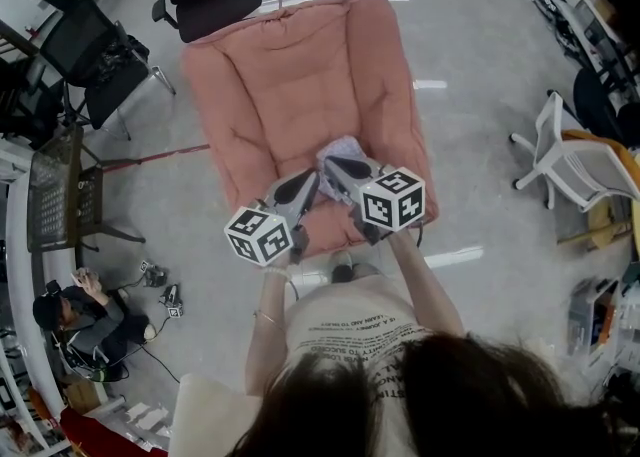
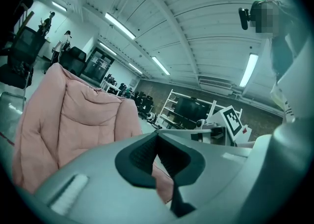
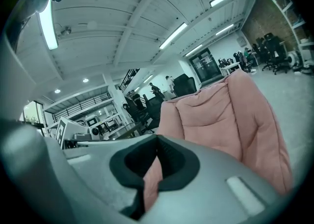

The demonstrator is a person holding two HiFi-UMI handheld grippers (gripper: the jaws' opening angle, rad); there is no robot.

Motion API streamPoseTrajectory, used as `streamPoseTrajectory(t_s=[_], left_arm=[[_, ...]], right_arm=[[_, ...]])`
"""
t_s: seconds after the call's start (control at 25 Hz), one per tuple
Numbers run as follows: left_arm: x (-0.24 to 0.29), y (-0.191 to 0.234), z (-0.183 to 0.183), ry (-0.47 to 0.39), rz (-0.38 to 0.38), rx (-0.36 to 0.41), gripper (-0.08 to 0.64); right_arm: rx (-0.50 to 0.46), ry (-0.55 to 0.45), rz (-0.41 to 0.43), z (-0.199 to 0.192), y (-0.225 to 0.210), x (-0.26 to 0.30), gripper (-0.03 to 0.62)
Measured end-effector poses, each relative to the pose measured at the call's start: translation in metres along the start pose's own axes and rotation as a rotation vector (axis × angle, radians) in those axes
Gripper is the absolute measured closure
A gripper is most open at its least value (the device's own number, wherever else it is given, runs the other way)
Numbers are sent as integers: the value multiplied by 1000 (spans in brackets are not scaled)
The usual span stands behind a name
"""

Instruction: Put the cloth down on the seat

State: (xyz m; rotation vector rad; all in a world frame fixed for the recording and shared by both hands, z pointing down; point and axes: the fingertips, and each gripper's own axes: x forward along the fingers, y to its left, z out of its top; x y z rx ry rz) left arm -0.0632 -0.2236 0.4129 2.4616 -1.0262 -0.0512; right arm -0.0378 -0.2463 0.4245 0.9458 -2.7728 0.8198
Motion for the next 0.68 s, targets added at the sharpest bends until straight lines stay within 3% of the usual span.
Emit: streamPoseTrajectory(t_s=[0.68], left_arm=[[6,-9,-2,5,-23,6,561]], right_arm=[[-8,-15,3,1,-1,-12,591]])
